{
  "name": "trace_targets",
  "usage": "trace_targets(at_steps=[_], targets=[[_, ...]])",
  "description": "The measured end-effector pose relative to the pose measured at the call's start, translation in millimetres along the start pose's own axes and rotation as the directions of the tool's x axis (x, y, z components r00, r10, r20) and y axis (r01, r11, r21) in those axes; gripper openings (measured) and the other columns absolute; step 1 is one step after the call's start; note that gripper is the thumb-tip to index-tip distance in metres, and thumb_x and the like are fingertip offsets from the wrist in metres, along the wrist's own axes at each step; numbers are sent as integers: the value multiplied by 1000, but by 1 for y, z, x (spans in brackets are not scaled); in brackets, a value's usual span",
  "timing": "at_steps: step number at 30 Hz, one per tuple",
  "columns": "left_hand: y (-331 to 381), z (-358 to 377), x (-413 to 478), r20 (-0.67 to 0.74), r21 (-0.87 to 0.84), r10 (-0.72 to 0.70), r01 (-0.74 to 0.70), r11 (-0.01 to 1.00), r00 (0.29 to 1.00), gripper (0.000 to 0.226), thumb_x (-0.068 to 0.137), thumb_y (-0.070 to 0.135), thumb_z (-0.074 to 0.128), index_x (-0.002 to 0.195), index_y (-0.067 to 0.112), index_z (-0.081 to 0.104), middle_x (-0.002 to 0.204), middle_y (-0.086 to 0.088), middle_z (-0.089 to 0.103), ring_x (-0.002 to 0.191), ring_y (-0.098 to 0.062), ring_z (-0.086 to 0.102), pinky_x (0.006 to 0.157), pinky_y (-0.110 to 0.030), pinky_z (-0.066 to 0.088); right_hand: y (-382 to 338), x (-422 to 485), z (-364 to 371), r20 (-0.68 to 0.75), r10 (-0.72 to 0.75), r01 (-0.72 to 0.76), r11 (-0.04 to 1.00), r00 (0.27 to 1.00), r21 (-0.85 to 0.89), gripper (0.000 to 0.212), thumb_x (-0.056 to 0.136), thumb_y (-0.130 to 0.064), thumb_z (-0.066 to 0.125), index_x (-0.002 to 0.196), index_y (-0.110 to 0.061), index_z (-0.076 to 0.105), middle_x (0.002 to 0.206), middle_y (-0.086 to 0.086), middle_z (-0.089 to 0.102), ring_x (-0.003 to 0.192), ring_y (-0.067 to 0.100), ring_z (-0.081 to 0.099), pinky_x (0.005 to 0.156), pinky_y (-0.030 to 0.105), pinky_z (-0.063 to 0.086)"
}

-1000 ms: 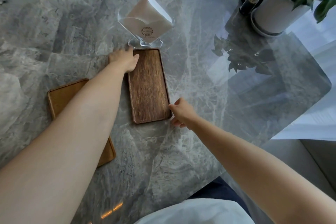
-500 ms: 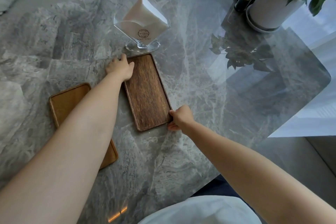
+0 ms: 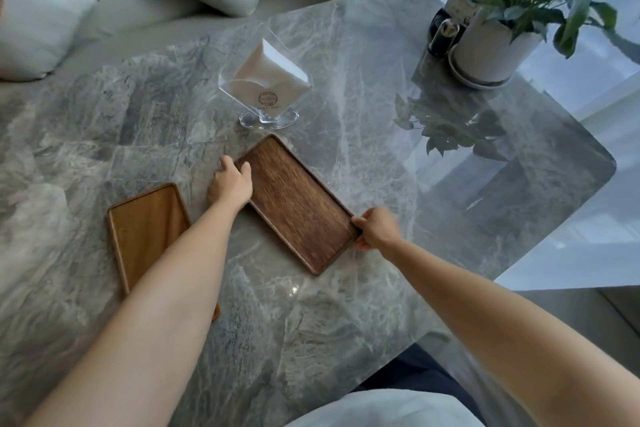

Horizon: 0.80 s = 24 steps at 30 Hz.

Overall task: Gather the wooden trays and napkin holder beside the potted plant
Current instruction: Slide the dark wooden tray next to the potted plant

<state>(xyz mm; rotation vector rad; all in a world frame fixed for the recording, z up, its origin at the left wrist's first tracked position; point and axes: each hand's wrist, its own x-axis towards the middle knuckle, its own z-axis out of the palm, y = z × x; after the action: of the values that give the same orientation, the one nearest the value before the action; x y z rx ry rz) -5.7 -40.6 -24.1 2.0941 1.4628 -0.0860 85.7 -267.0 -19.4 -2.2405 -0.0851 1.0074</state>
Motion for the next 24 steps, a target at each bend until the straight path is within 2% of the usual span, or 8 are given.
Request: trace_targets(at_steps=[3, 7, 10, 14, 16, 19, 24], targets=[[18, 3, -14, -22, -109, -24, 21, 994, 999, 41, 100, 35, 31, 127, 5, 36, 128, -28, 53, 117, -43, 52, 97, -46, 41, 4, 6, -24, -30, -45, 45, 999, 999, -22, 33, 91, -17, 53, 60, -6, 52, 63, 22, 63, 60, 33, 63, 72, 44, 58], [52, 11, -27, -38, -228, -10, 1, 974, 999, 36, 100, 31, 32, 122, 3, 39, 124, -31, 54, 114, -43, 53, 94, -45, 41, 10, 15, -63, -56, -75, 73, 996, 996, -44, 26, 90, -19, 55, 69, -5, 56, 62, 19, 64, 56, 30, 62, 72, 41, 57], [85, 17, -33, -29, -238, 3, -10, 971, 1000, 36, 100, 31, 32, 122, 4, 40, 125, -29, 55, 114, -42, 53, 94, -44, 41, 13, 25, -97, -89, -100, 97, 994, 991, -41, 25, 90, -19, 55, 70, -5, 56, 71, 25, 66, 57, 31, 63, 71, 41, 58], [135, 29, -36, -19, -205, 43, -46, 978, 999, 38, 100, 33, 30, 125, 6, 39, 129, -27, 54, 117, -41, 52, 95, -43, 41, 14, 44, -145, -125, -112, 107, 993, 986, -48, 23, 91, -18, 54, 82, 2, 60, 70, 23, 64, 56, 30, 61, 73, 45, 57], [162, 37, -34, -23, -200, 58, -61, 978, 998, 37, 99, 33, 30, 123, 6, 40, 127, -26, 55, 115, -41, 53, 95, -43, 41, 15, 54, -169, -144, -112, 106, 993, 983, -51, 24, 91, -18, 53, 75, -1, 58, 70, 23, 65, 57, 30, 62, 74, 45, 57], [204, 50, -28, -21, -190, 79, -81, 978, 997, 38, 99, 35, 30, 122, 6, 40, 126, -24, 57, 113, -39, 55, 93, -41, 42, 16, 75, -203, -164, -103, 100, 995, 981, -26, 28, 91, -18, 53, 64, -10, 54, 63, 19, 65, 51, 26, 60, 67, 40, 57], [268, 65, -9, -22, -169, 110, -112, 979, 994, 40, 99, 32, 30, 126, 3, 38, 130, -25, 53, 118, -40, 52, 95, -42, 41, 15, 111, -251, -165, -83, 96, 993, 983, 73, 26, 90, -16, 55, 65, -11, 56, 54, 12, 61, 45, 19, 59, 52, 28, 56]])
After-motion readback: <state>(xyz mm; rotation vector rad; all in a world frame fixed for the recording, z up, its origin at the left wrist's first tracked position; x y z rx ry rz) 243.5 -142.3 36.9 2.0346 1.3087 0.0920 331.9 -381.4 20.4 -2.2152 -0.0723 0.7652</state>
